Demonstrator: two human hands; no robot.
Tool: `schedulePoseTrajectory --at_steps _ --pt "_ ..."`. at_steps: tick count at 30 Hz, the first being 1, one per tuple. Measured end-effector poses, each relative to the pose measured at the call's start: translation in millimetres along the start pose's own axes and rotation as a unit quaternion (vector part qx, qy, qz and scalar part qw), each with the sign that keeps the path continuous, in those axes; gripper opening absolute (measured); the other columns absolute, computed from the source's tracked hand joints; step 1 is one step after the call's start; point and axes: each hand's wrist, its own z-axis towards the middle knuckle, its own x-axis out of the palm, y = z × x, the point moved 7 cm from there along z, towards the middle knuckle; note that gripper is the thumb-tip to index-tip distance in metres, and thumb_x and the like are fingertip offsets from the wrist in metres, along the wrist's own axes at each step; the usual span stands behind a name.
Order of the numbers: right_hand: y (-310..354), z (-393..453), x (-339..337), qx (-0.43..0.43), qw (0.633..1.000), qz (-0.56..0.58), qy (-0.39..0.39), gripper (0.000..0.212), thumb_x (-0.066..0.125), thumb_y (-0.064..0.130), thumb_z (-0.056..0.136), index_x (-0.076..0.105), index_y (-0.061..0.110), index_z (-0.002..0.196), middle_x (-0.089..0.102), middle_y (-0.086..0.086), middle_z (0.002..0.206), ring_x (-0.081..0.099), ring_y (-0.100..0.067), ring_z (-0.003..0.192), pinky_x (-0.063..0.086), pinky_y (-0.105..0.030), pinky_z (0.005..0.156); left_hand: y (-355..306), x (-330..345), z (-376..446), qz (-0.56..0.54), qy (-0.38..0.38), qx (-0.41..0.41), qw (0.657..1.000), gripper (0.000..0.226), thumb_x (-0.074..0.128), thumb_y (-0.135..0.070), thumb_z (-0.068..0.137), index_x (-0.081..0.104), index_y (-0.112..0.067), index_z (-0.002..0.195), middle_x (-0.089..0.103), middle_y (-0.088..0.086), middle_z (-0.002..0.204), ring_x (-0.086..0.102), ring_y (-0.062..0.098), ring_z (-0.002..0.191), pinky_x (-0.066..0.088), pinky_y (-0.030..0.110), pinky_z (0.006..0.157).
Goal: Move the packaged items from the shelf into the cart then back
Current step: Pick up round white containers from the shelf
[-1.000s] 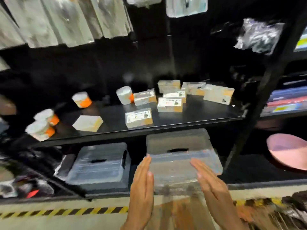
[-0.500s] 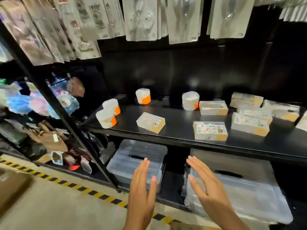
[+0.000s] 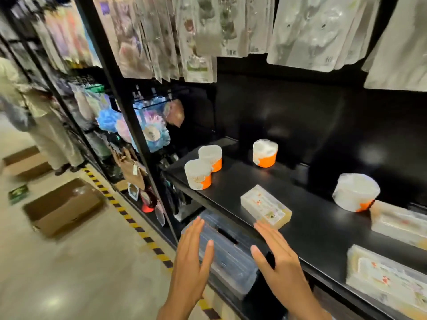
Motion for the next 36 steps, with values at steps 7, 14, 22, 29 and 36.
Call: schedulePoseTrajectory --at_steps 7,14,22,29,36 --pt "-10 87 20 0.001 0.997 0.072 0.036 0.050 0.061 0.030 0.090 0.033 0.049 0.127 0.035 0.025 0.141 0.029 0.005 0.135 0.020 -0.012 0.109 18 -5 65 0.002 -0.047 -0.043 0.998 0.059 0.040 -0.048 0.092 0.028 -0.031 0.147 0.026 -0.023 0.149 0.016 -0.019 0.133 0.009 -0.004 0.103" --pt "-22 171 52 0.023 0.996 0.089 0.006 0.054 0.066 0.025 0.088 0.043 0.032 0.137 0.042 0.015 0.142 0.034 0.004 0.131 0.028 -0.017 0.108 58 -8 142 -0.037 -0.064 -0.058 0.996 0.065 0.056 -0.043 0.089 0.028 -0.031 0.146 0.028 -0.022 0.146 0.017 -0.028 0.125 0.014 -0.008 0.097" --pt "-53 267 99 0.133 0.987 0.089 -0.022 0.078 0.073 0.030 0.082 0.030 0.022 0.147 0.034 0.005 0.151 0.032 -0.011 0.137 0.028 -0.026 0.109 115 14 236 -0.133 0.021 -0.069 0.988 0.110 0.087 -0.039 0.058 0.020 -0.029 0.144 0.027 -0.024 0.141 0.025 -0.025 0.120 0.017 -0.010 0.091" --pt "-83 314 130 0.220 0.962 0.159 -0.041 0.084 0.075 0.029 0.081 0.026 0.024 0.148 0.031 0.004 0.153 0.029 -0.016 0.141 0.026 -0.033 0.113 145 42 270 -0.237 0.093 -0.049 0.966 0.105 0.092 -0.036 0.048 0.035 -0.029 0.136 0.048 -0.024 0.130 0.042 -0.012 0.121 0.037 0.004 0.093" --pt "-94 334 148 0.211 0.957 0.196 -0.024 0.090 0.079 0.019 0.077 0.024 0.025 0.148 0.030 0.004 0.153 0.027 -0.011 0.140 0.024 -0.023 0.108 172 29 288 -0.242 0.066 -0.064 0.966 0.092 0.088 -0.044 0.040 0.044 -0.039 0.122 0.054 -0.034 0.118 0.046 -0.017 0.113 0.039 0.001 0.083"
